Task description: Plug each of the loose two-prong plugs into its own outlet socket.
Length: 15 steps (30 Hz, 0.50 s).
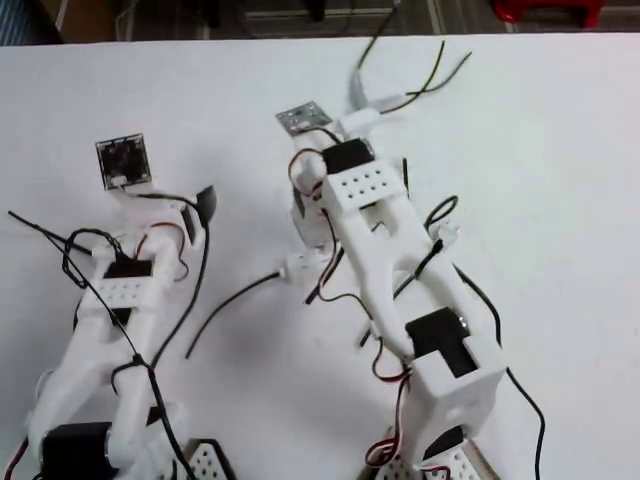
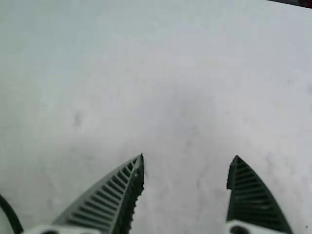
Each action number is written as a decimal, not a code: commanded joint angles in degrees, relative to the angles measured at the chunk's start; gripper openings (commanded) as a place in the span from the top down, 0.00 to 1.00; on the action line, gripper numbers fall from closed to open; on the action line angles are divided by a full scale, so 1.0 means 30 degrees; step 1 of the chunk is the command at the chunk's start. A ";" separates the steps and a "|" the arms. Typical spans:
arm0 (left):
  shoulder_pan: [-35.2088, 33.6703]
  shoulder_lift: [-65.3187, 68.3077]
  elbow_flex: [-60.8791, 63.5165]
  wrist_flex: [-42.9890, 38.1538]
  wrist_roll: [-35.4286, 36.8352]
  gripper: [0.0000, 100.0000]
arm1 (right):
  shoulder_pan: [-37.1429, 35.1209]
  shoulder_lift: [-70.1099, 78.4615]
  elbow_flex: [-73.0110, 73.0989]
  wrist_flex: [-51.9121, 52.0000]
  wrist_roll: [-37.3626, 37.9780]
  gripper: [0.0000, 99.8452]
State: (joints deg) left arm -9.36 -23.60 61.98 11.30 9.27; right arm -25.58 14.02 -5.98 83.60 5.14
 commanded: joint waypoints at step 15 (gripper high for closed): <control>0.0278 0.0044 -0.0938 -0.0322 -0.0029 0.73 | 0.0630 0.1070 -0.0850 -0.0132 -0.0029 0.98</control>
State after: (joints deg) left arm -9.36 -23.60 61.98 11.30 9.27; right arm -26.02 17.36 -5.98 84.57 5.14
